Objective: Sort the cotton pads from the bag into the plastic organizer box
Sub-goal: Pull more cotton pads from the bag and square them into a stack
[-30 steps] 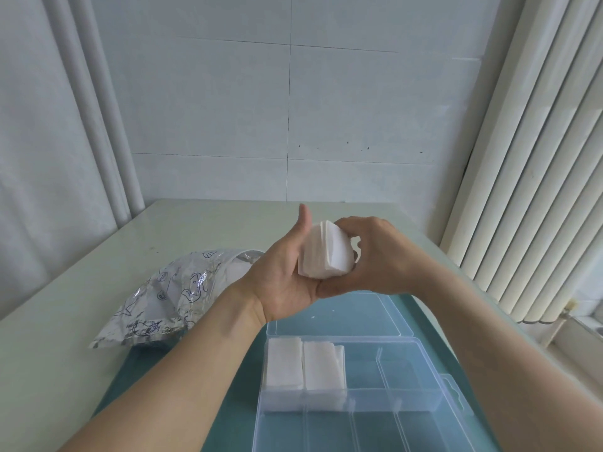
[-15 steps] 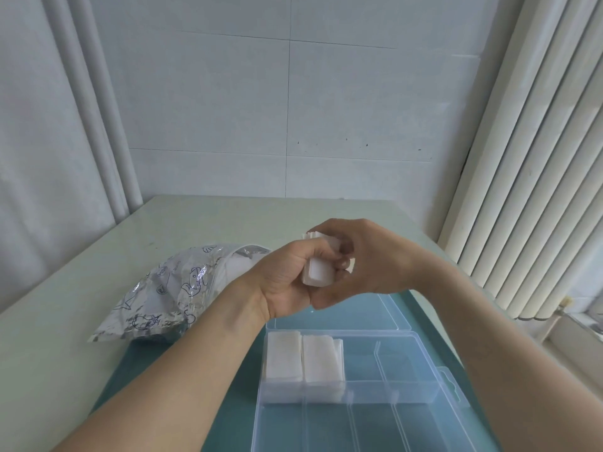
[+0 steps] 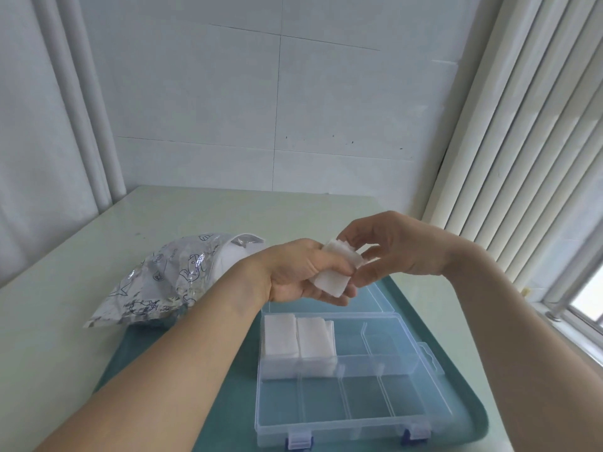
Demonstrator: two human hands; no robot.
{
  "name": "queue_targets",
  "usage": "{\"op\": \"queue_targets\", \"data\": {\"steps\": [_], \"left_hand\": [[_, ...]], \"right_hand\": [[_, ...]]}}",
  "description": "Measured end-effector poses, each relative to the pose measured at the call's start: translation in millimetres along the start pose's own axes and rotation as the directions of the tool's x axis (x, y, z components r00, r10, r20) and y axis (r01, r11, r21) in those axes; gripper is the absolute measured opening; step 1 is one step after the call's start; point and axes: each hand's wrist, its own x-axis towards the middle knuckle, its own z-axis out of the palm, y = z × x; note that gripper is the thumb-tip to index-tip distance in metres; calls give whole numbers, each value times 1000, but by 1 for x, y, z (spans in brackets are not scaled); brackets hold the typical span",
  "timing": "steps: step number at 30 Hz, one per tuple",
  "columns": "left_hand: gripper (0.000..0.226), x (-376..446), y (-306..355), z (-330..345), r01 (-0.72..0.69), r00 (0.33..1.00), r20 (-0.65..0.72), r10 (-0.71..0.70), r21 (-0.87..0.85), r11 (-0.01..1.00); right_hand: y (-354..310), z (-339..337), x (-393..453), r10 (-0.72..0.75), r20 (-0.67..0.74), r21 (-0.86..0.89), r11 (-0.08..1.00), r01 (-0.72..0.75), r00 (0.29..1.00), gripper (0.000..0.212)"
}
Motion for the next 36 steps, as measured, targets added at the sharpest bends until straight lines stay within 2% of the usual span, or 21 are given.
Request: {"op": "queue_targets", "data": {"steps": [2, 4, 8, 13, 15, 20, 23, 26, 31, 34, 36], "left_hand": [[47, -2, 1, 2, -20, 994, -96, 51, 301, 953], [48, -5, 3, 4, -32, 983, -147, 113, 462, 886], [43, -11, 9, 4, -76, 973, -155, 170, 478, 875], [35, -11, 8, 9, -73, 974, -170, 151, 394, 916], [34, -10, 6, 11, -46, 983, -144, 112, 401, 915], [28, -18, 8, 17, 47, 995, -98, 3, 505, 862], [29, -29, 5, 17, 91, 984, -170, 55, 740, 666], [20, -38, -6, 18, 91, 950, -228, 215, 858, 506], [20, -50, -29, 26, -25, 931, -143, 336, 893, 450], [22, -54, -37, 34, -67, 923, -121, 365, 885, 462], [24, -54, -43, 37, -54, 933, -109, 342, 899, 434]], "right_hand": [[6, 0, -7, 40, -13, 45, 998, -39, 999, 41], [11, 1, -12, 59, -25, 110, 992, -56, 998, 40], [20, 11, -19, 108, -33, 340, 936, -91, 994, 37], [22, 43, -33, 323, -87, 683, 708, -179, 942, 43], [20, 54, -41, 356, -99, 724, 667, -178, 929, 44], [12, 67, -52, 497, -114, 757, 604, -249, 860, 25], [10, 70, -52, 582, -62, 727, 583, -363, 811, 21], [8, 74, -48, 637, -85, 527, 681, -508, 767, 20], [7, 84, -38, 712, -94, 358, 676, -644, 696, 56], [6, 81, -38, 731, -132, 268, 676, -686, 669, 50], [4, 78, -41, 744, -168, 160, 668, -727, 647, 43]]}}
